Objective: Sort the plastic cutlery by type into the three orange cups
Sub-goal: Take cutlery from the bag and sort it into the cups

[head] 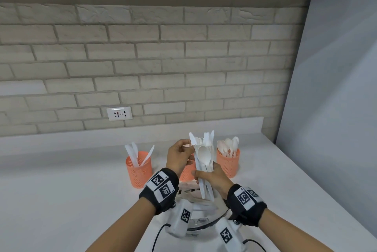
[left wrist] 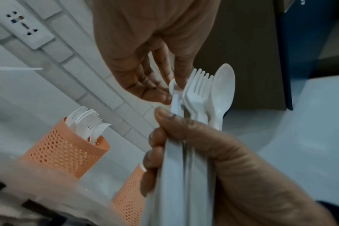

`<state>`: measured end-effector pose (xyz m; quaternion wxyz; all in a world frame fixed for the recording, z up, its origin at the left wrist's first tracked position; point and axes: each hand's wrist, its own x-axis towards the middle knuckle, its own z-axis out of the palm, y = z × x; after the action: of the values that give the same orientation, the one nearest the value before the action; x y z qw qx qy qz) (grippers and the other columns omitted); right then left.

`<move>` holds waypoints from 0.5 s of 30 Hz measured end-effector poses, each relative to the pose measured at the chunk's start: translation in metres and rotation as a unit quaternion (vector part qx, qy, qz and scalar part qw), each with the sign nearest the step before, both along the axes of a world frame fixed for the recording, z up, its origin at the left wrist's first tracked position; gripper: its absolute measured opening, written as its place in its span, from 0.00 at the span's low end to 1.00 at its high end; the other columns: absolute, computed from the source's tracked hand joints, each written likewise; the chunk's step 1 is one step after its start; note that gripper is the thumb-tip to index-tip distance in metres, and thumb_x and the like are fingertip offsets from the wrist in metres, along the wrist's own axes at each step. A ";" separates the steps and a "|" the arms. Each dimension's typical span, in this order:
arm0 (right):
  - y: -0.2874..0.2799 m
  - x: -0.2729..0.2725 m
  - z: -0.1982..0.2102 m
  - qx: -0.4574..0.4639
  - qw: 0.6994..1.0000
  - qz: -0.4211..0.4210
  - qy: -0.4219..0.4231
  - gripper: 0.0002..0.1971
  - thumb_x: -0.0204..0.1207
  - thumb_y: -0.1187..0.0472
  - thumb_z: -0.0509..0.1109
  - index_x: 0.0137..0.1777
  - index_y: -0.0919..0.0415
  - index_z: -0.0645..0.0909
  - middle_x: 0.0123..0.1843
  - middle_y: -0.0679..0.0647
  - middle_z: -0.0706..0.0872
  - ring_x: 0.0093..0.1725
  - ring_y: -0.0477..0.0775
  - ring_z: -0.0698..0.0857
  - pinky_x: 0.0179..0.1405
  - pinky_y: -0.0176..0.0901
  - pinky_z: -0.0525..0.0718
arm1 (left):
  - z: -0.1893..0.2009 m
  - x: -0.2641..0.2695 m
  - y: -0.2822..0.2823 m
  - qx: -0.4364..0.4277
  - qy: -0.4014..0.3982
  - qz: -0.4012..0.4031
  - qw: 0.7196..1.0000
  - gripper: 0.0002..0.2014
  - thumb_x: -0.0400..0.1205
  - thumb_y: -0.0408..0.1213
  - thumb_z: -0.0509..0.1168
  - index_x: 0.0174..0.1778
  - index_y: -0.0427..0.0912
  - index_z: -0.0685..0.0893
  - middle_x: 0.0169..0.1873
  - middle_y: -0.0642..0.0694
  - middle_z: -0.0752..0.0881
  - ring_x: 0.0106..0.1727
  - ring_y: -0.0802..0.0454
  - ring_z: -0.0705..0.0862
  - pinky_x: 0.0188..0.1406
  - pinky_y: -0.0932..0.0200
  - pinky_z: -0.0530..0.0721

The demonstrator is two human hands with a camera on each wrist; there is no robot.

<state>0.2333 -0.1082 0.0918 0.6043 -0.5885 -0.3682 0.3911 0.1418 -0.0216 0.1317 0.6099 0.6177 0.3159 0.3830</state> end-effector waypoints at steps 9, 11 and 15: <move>-0.001 0.006 0.003 0.003 1.000 0.017 -0.012 0.13 0.71 0.68 0.75 0.54 0.64 0.79 0.40 0.53 0.86 0.34 0.39 0.87 0.34 0.26 0.82 | 0.005 0.006 0.013 0.084 0.013 0.064 0.994 0.06 0.80 0.31 0.65 0.48 0.40 0.74 0.37 0.47 0.79 0.32 0.52 0.79 0.24 0.66 0.78; -0.004 0.008 0.002 0.002 1.000 0.023 -0.008 0.13 0.71 0.68 0.75 0.55 0.64 0.80 0.41 0.52 0.86 0.36 0.40 0.86 0.35 0.26 0.82 | 0.011 0.004 0.020 0.025 -0.022 0.064 0.997 0.04 0.83 0.32 0.62 0.46 0.39 0.72 0.37 0.46 0.79 0.32 0.53 0.78 0.28 0.65 0.79; -0.005 0.011 0.001 -0.004 1.000 0.011 0.001 0.08 0.71 0.67 0.75 0.47 0.60 0.79 0.35 0.52 0.84 0.25 0.41 0.82 0.30 0.32 0.83 | 0.023 -0.005 0.029 -0.021 -0.083 0.069 0.994 0.06 0.88 0.38 0.50 0.53 0.38 0.66 0.35 0.42 0.83 0.32 0.48 0.83 0.28 0.61 0.85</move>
<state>0.2445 -0.1128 0.0925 0.5982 -0.5863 -0.3728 0.3993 0.1370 0.0070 0.1551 0.6192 0.5474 0.3142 0.4671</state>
